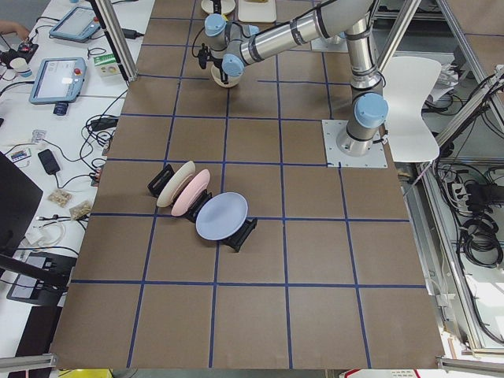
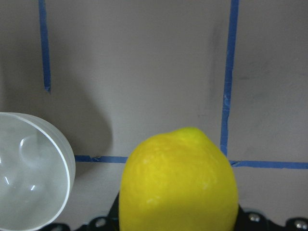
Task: Place bowl and put lemon in it
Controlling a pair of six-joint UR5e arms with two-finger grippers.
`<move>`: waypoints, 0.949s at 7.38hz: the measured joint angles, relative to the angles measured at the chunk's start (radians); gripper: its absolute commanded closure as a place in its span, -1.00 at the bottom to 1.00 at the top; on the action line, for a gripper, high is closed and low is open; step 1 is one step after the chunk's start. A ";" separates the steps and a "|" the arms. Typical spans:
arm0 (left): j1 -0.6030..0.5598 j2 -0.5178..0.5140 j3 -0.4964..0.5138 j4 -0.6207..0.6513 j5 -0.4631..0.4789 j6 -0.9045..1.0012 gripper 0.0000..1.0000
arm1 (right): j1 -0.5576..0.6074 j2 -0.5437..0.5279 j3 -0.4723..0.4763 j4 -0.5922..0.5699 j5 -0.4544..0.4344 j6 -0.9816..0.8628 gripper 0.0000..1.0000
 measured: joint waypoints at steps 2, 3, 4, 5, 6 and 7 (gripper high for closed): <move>0.045 0.059 0.023 -0.066 0.017 0.029 -1.00 | 0.057 0.027 0.000 -0.035 0.001 0.089 0.86; 0.079 0.108 0.033 -0.132 0.049 0.085 -1.00 | 0.089 0.049 0.000 -0.056 0.001 0.123 0.84; 0.109 0.161 0.043 -0.202 0.071 0.149 -1.00 | 0.133 0.067 0.001 -0.087 0.001 0.177 0.84; 0.129 0.215 0.060 -0.280 0.092 0.215 -1.00 | 0.184 0.087 0.002 -0.117 -0.001 0.239 0.83; 0.139 0.263 0.085 -0.360 0.129 0.267 -1.00 | 0.236 0.111 0.002 -0.159 -0.006 0.283 0.82; 0.144 0.304 0.112 -0.427 0.163 0.293 -1.00 | 0.277 0.143 0.006 -0.207 -0.011 0.305 0.70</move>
